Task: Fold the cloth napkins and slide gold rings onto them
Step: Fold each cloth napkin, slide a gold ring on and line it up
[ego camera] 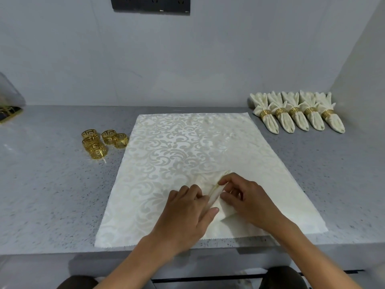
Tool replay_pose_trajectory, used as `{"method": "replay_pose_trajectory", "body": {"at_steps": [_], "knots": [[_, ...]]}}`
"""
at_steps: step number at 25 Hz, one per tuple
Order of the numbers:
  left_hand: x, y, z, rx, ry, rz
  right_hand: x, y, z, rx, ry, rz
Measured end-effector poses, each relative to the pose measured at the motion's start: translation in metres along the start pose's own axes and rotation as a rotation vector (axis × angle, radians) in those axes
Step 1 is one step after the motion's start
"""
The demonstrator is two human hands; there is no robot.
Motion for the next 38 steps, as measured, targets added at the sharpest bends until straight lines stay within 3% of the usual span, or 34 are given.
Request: {"method": "replay_pose_trajectory", "body": {"at_steps": [5, 10, 14, 17, 19, 22, 25, 28, 32, 38], "knots": [[-0.008, 0.011, -0.001, -0.041, -0.163, -0.195, 0.0, -0.002, 0.006, 0.051, -0.136, -0.062], [-0.005, 0.013, 0.002, 0.043, -0.093, -0.266, 0.007, -0.002, 0.012, 0.065, -0.172, -0.204], [0.001, 0.015, 0.006, 0.046, 0.003, -0.263, -0.013, 0.047, -0.027, -0.241, -0.461, -0.467], [-0.002, 0.012, 0.018, 0.053, 0.107, -0.303, 0.036, 0.092, -0.069, -0.513, -0.207, -0.472], [0.0, 0.014, 0.029, 0.047, 0.241, -0.308, 0.071, 0.102, -0.076, -0.51, -0.057, -0.514], [0.002, 0.016, 0.039, 0.051, 0.399, -0.325, 0.092, 0.109, -0.065, -0.4, -0.049, -0.537], [0.002, 0.015, 0.042, 0.093, 0.446, -0.275, 0.078, 0.102, -0.067, -0.322, -0.107, -0.51], [-0.003, 0.008, 0.042, 0.204, 0.361, -0.167, 0.034, 0.077, -0.081, -0.29, -0.114, -0.503], [-0.003, -0.01, 0.037, 0.303, 0.199, -0.16, -0.059, -0.001, -0.06, -0.033, -0.093, -0.385], [-0.002, -0.003, 0.035, 0.238, 0.051, -0.297, -0.033, 0.009, -0.049, -0.253, -0.198, -0.494]]}}
Point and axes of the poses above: each hand's wrist, its own z-axis towards the middle knuckle, its own x-axis out of the palm, y = z × x, the point moved 10 cm from there along z, towards the middle knuckle, and after that the axes turned 4 degrees about -y, right-handed, at the moved point
